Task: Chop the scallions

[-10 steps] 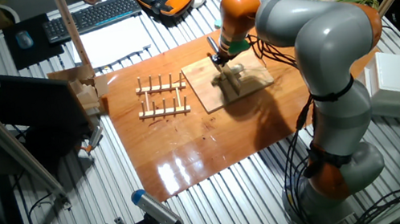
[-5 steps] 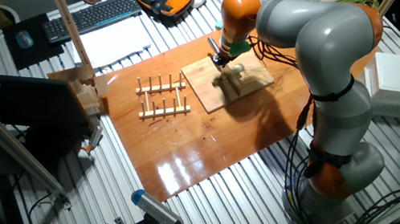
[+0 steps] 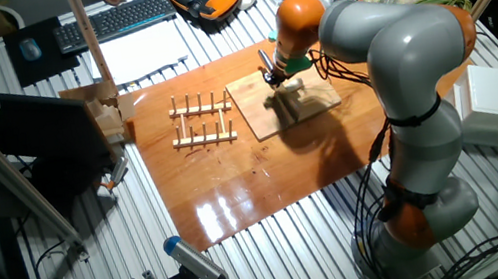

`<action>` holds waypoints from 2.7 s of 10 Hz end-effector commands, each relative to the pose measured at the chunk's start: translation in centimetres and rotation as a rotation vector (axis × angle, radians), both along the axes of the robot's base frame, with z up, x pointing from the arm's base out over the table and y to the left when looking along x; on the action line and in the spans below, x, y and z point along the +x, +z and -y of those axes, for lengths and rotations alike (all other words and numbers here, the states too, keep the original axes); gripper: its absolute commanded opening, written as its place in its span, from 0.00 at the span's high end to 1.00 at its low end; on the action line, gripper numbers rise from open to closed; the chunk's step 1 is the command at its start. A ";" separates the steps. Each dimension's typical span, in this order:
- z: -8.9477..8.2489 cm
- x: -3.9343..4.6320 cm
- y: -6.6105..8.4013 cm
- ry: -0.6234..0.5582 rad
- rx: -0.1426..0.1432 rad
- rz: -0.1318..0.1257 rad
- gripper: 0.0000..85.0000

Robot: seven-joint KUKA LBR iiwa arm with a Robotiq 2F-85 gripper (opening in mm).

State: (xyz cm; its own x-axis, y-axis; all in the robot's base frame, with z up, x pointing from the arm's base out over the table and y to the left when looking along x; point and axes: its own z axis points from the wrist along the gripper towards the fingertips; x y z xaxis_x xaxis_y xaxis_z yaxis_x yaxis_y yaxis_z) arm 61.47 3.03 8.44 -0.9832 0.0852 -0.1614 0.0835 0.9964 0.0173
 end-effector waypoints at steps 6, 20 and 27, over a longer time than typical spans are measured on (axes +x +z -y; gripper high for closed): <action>-0.7 -1.20 -0.9 -0.025 0.000 0.026 1.00; -0.8 -0.57 2.0 -0.078 0.019 -0.062 1.00; 1.1 -0.42 2.3 -0.046 0.007 -0.037 1.00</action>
State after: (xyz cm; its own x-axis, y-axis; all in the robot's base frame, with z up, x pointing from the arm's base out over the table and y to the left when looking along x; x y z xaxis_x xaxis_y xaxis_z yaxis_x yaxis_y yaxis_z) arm 61.06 1.94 10.73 -0.9834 0.1310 -0.1255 0.1296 0.9914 0.0196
